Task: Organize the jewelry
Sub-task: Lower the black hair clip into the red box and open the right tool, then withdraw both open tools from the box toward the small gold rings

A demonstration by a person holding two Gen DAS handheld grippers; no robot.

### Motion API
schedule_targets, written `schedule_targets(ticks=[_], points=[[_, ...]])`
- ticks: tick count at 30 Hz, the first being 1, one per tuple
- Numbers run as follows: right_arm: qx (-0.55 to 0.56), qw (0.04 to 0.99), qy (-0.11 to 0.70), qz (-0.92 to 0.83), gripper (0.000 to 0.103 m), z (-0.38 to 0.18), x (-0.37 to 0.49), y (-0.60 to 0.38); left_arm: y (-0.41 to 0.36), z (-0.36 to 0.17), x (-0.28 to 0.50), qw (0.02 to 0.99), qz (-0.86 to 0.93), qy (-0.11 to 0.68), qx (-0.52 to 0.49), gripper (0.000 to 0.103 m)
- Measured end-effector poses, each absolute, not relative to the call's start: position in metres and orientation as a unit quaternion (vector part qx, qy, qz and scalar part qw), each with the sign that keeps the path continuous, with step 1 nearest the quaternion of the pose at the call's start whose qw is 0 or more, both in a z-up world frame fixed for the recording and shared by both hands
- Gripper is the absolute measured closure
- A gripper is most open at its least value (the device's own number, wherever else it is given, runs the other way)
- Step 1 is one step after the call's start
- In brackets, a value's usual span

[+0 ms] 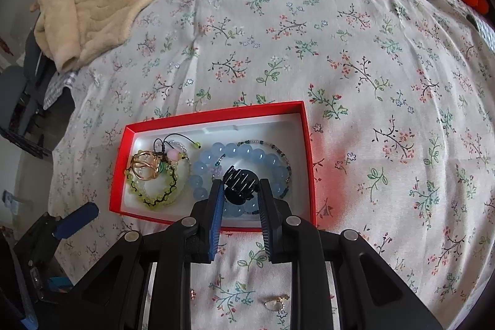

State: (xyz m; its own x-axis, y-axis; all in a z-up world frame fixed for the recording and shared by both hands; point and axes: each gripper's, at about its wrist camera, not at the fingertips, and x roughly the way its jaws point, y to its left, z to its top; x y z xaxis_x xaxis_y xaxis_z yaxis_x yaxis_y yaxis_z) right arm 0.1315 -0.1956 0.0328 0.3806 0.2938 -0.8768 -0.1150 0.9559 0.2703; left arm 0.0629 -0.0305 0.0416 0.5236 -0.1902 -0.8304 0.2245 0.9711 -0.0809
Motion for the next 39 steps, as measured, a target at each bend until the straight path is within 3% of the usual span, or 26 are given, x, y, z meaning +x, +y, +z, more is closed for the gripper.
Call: schedule_targets(ticks=[4,7,9,11,28,39], points=[[0.083,0.823,0.547,0.129,0.077,0.031,0.134,-0.194,-0.028,0.042,0.062,0.873,-0.115,0.474,0.019,0.022],[0.092,0.817,0.551,0.143,0.066,0.031,0.134,-0.192,-0.026,0.042,0.061,0.873,-0.112,0.475,0.018,0.020],[0.090,0.819,0.548,0.143,0.053,0.034,0.132,-0.191,-0.025,0.041,0.061,0.872,-0.108,0.478,0.019,0.019],[0.085,0.822,0.544,0.142,0.050,0.037,0.129,-0.190,-0.024,0.039,0.061,0.871,-0.104,0.480,0.021,0.017],[0.081,0.839,0.522,0.129,0.041,0.059,0.096,-0.223,-0.003,0.032,0.047,0.859,-0.066,0.507,-0.013,0.012],[0.038,0.832,0.541,0.118,0.038,0.034,0.052,-0.249,0.000,0.025,0.023,0.855,-0.072,0.514,-0.002,0.011]])
